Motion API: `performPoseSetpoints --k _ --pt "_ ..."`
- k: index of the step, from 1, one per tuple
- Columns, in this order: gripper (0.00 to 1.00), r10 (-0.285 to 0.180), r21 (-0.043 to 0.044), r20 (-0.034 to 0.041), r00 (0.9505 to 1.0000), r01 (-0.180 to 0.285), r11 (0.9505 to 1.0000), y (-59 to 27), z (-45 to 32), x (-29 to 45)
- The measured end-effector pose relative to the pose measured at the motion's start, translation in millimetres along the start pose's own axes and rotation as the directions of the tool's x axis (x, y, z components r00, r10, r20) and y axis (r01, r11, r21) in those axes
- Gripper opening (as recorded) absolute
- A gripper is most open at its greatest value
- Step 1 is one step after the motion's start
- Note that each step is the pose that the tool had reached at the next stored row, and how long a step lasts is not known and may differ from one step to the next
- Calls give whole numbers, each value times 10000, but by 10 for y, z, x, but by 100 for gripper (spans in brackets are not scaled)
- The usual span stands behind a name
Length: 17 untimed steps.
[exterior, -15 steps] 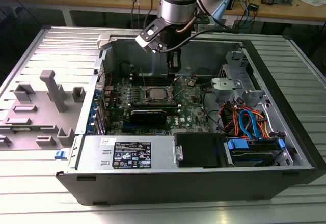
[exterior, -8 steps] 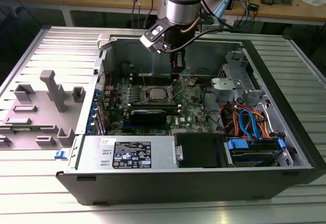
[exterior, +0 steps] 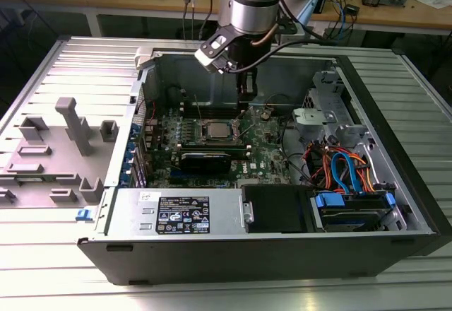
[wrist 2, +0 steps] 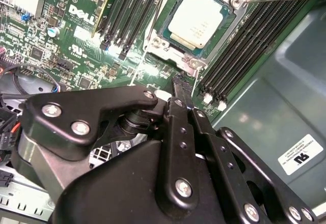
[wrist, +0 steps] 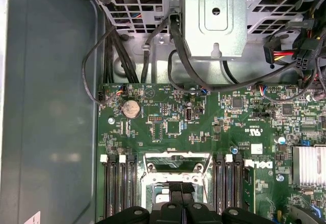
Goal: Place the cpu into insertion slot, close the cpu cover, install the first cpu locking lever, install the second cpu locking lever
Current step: 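Close the cpu cover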
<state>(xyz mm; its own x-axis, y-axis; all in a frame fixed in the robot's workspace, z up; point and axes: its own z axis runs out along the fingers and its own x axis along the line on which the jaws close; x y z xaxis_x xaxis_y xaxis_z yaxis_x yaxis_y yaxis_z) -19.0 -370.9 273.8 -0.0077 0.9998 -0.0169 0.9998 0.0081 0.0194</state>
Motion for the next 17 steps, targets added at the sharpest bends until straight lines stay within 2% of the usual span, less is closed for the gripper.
performPoseSetpoints --k 17 --pt "11 1 0 0 10000 -1 10000 58 1 -1"
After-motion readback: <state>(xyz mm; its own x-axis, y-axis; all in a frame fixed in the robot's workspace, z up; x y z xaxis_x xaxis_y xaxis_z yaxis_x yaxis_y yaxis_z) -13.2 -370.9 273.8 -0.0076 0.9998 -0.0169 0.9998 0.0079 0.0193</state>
